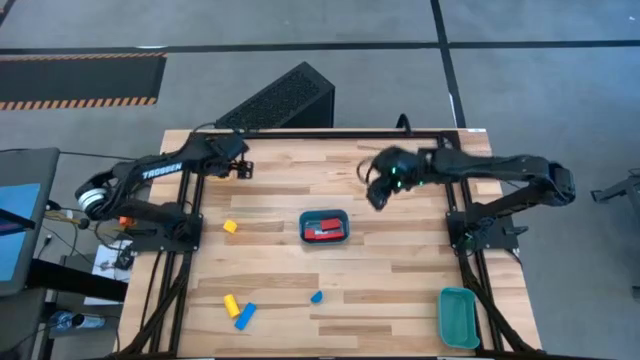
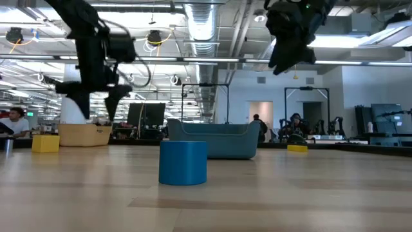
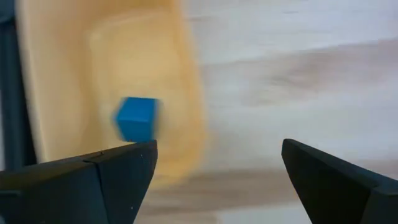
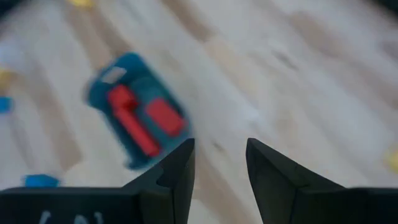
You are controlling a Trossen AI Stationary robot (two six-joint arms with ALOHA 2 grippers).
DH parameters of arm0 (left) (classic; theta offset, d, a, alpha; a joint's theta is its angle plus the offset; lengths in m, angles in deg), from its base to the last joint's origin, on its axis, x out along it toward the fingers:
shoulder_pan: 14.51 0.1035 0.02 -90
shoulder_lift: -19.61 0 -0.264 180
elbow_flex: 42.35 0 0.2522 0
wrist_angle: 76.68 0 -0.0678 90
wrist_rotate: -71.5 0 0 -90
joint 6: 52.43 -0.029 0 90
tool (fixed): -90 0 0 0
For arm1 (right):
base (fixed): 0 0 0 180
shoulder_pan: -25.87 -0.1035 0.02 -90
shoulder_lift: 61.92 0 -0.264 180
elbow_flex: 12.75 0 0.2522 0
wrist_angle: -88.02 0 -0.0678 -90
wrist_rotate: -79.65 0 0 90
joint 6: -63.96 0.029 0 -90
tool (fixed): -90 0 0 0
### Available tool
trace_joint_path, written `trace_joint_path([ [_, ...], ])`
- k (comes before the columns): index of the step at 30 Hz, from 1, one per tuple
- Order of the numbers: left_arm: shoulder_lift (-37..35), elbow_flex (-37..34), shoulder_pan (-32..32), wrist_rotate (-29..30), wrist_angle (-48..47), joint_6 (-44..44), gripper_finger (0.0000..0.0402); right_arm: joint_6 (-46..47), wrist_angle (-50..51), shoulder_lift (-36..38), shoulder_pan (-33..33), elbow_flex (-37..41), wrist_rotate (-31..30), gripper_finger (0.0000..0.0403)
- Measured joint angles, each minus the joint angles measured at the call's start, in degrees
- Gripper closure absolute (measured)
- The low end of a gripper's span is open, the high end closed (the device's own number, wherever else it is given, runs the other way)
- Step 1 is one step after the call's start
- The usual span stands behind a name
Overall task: Sort & place blocks by color
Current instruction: Put the right blue block into the yellow bin
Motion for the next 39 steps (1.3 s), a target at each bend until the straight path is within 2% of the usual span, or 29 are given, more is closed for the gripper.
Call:
trace_joint_path([
  [5, -6.91, 0.04, -14.05, -0.46, 1.38, 5.38, 0.0066, 2.92, -14.32, -0.07, -6.94, 9.43, 0.39, 0.024],
  [10, -12.56, 0.04, -27.39, 3.81, 5.66, 4.34, 0.0067, 5.83, -24.61, 0.0, -14.3, 13.06, 0.41, 0.024],
  [12, -13.56, 0.04, -32.08, 5.75, 9.48, 3.36, 0.0072, 2.75, -29.9, -0.81, -17.27, 13.21, -0.22, 0.024],
  [16, -13.61, 0.07, -39.95, 5.95, 18.11, -4.62, 0.0091, -11.67, -35.31, -7.02, -22.79, 12.58, -0.79, 0.0236],
  [20, -13.4, 0.07, -45.96, 1.85, 22.29, -9.26, 0.0104, -13.62, -35.7, -16.1, -26.33, 7.3, 0.26, 0.0225],
  [27, -12.86, -0.29, -58.49, 4.73, 20.21, -8.19, 0.0106, -24.67, -35.45, -31.21, -31.16, -4.87, 0.38, 0.0194],
  [34, -9.74, -0.31, -67.97, 3.55, 21.96, -12.35, 0.0106, -20.26, -32.51, -43.29, -32.76, -16.32, 0.73, 0.0178],
  [39, -6.77, -0.31, -72.63, 3.89, 21.63, -9.54, 0.0107, -21.11, -27.58, -49.41, -33.4, -22.85, 1.26, 0.0181],
])
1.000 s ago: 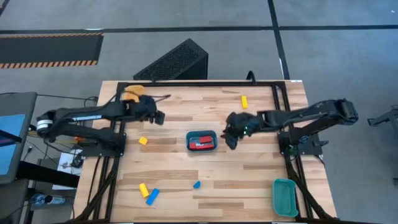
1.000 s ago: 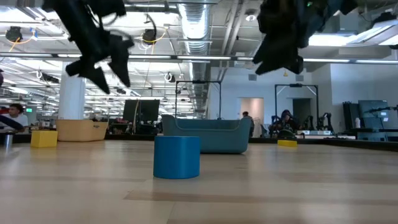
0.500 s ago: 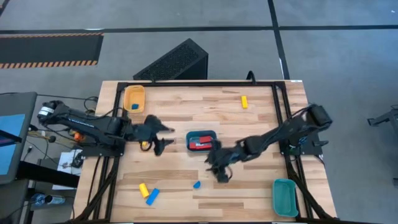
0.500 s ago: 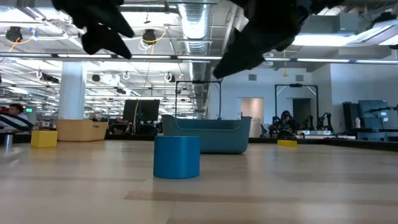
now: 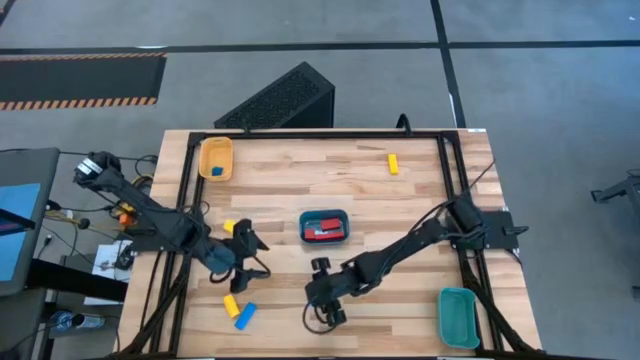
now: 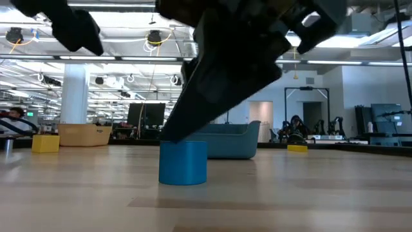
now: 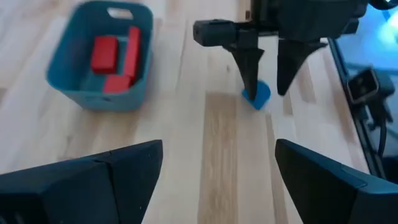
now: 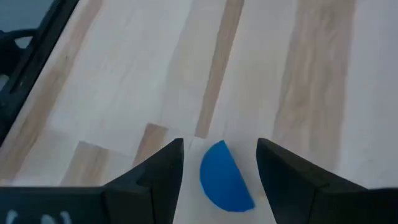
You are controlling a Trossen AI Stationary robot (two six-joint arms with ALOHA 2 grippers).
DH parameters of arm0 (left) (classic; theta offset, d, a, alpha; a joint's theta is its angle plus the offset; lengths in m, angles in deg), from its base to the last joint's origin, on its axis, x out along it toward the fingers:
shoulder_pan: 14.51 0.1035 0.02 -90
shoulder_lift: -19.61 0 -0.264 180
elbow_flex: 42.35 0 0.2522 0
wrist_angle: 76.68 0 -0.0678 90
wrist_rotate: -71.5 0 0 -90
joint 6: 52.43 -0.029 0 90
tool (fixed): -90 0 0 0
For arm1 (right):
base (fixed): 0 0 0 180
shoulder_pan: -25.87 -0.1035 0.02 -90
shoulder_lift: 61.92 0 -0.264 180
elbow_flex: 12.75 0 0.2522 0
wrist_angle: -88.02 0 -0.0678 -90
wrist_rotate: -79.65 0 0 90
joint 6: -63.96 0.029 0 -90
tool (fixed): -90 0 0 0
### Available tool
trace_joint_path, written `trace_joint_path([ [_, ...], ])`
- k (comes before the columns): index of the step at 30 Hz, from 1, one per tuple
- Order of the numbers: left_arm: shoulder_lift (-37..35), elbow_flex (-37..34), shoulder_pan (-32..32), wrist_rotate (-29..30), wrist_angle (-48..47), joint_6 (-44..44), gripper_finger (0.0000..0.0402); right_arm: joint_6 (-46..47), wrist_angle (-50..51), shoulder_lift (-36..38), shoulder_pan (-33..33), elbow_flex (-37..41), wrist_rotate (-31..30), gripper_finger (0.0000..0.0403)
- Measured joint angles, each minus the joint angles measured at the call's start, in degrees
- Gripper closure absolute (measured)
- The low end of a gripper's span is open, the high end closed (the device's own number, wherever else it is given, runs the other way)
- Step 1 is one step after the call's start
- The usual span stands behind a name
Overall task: Sort & place blocks by color
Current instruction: Put the right blue block into the yellow bin
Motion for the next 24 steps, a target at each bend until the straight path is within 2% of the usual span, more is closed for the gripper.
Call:
trace_joint_path([
  [5, 3.12, -0.02, -1.91, -0.46, -0.74, 0.85, 0.0107, 5.5, 1.74, -2.29, -0.06, -4.25, 0.15, 0.0191],
  [17, 6.89, -0.02, -2.66, 0.07, -0.43, 2.18, 0.0107, 6.75, 9.36, -2.41, -0.57, -3.9, 0.84, 0.0227],
  [24, 6.89, 0.0, -2.35, 1.6, 1.0, 2.53, 0.0107, 6.77, 10.08, -2.41, 1.06, -4.86, 2.17, 0.0291],
])
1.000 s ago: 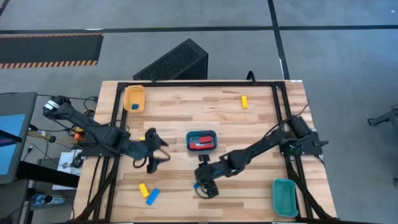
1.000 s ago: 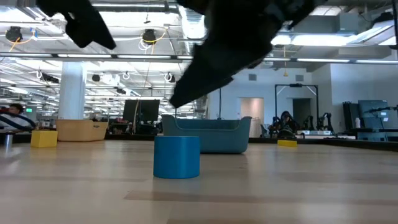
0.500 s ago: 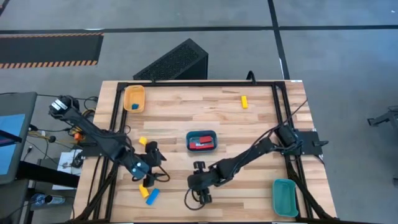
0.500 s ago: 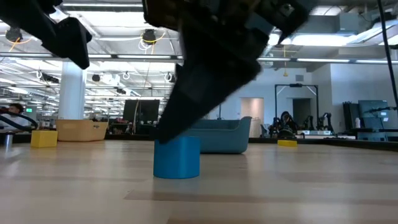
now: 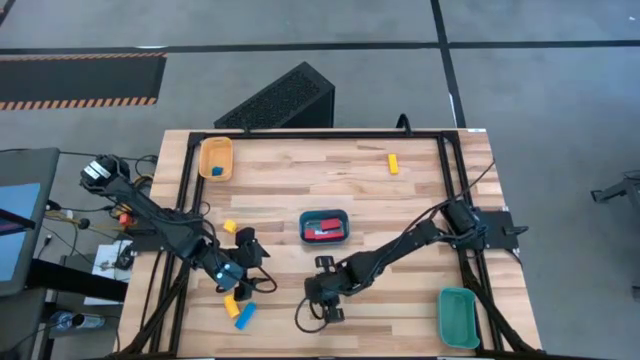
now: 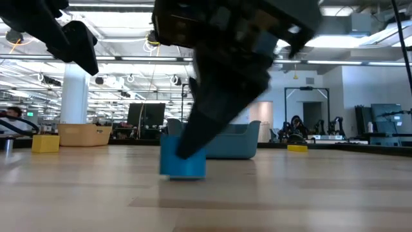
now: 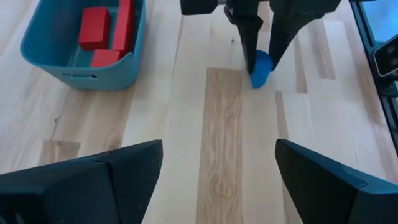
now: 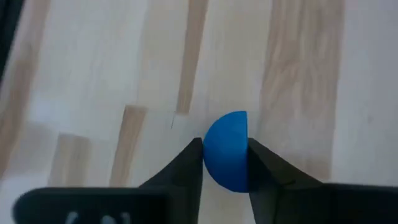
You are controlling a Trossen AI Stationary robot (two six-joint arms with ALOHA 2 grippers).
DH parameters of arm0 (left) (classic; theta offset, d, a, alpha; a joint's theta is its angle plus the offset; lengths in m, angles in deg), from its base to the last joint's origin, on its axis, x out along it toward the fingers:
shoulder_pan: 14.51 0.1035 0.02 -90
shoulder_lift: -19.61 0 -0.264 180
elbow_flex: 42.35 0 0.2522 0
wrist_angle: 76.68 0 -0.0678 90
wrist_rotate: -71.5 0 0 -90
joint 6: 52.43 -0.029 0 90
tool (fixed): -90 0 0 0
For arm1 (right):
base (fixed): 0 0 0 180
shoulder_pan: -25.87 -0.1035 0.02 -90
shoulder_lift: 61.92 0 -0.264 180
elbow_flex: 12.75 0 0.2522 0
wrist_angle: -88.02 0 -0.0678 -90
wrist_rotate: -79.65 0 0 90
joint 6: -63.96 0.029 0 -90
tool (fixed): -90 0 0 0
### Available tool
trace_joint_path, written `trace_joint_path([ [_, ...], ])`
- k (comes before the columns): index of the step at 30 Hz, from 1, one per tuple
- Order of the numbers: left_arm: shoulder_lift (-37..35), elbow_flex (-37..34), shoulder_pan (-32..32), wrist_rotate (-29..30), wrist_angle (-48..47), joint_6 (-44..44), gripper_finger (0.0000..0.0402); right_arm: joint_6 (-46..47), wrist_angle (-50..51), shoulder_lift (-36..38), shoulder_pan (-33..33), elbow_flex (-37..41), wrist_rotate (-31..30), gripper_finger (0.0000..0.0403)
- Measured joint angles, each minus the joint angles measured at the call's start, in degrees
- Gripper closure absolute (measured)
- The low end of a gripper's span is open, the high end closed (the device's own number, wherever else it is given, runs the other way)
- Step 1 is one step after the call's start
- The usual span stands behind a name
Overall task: Sort & place blocks by color
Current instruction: Put the right blue block into the yellow bin
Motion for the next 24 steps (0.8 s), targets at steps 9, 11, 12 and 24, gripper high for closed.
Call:
trace_joint_path([
  [9, -0.13, 0.0, 6.17, -2.94, -0.22, 13.38, 0.0107, 0.3, -0.33, 7.3, 3.62, -2.72, -2.56, 0.0323],
  [11, -0.13, 0.0, 9.07, -5.63, 0.22, 15.92, 0.0107, -2.33, -0.32, 9.48, 4.16, -2.72, -7.94, 0.032],
  [12, -0.13, 0.0, 10.67, -6.87, 0.7, 16.38, 0.0107, -3.94, -0.52, 10.41, 4.45, -2.72, -11.12, 0.032],
  [24, -5.31, 0.07, 28.39, -20.21, 23.28, 17.4, 0.0107, -11.02, 5.16, 15.59, 6.32, -2.63, -34.85, 0.0323],
])
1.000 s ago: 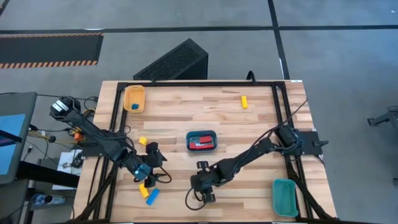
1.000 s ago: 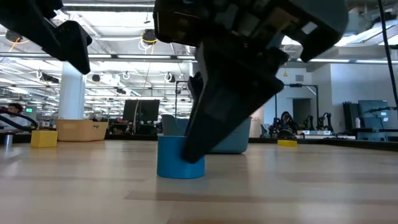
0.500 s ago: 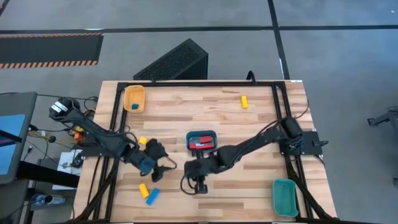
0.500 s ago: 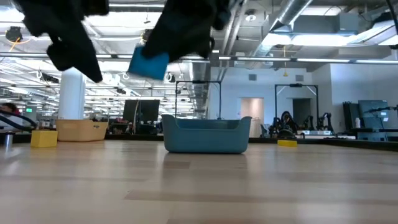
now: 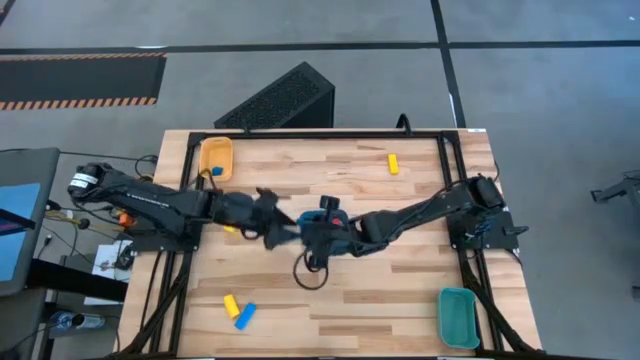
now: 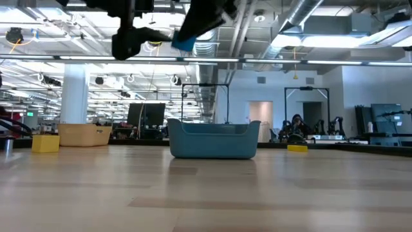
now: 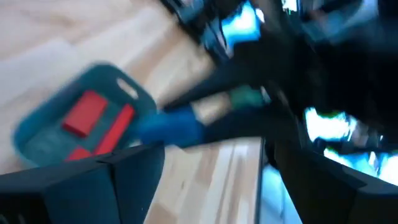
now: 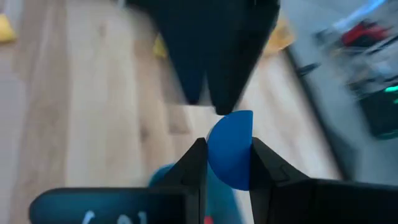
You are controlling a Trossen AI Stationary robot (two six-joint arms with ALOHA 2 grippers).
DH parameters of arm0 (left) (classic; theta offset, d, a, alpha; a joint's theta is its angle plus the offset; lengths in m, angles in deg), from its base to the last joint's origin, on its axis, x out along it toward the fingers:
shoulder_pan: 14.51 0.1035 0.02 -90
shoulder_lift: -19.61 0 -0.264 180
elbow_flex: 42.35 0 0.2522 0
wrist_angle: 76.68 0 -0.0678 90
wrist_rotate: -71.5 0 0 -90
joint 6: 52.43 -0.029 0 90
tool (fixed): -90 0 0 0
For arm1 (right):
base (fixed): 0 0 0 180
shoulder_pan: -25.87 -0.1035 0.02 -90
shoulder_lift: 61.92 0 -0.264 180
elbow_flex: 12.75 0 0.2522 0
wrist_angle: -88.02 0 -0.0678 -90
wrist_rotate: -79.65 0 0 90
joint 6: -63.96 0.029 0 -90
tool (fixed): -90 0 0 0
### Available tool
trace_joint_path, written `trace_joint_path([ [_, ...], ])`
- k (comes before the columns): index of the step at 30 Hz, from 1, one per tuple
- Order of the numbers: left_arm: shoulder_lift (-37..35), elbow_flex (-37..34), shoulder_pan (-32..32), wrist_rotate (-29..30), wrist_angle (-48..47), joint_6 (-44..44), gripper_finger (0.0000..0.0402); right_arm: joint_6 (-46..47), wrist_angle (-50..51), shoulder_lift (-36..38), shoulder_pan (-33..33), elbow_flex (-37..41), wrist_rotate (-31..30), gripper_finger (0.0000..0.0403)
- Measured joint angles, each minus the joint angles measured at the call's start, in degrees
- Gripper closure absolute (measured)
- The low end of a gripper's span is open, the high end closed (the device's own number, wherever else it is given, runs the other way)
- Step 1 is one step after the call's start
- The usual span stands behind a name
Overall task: Sort & place blocks by color
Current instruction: Put the right blue block into the yellow bin
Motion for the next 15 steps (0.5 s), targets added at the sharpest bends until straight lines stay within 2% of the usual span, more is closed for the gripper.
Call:
trace_joint_path([
  [6, -0.83, -0.04, 5.1, -3.6, -0.61, 3.66, 0.0107, -2.84, -0.69, 0.83, -2.35, -0.04, -10.43, 0.0324],
  [12, -0.83, -0.04, 5.62, -4.74, -0.56, 3.77, 0.0107, -2.69, -2.66, 0.7, -2.17, -0.02, -11.91, 0.0324],
  [15, -0.83, -0.04, 5.6, -3.89, -1.43, 0.96, 0.0107, -3.5, -5.14, 0.57, -2.24, -0.02, -12.3, 0.0324],
])
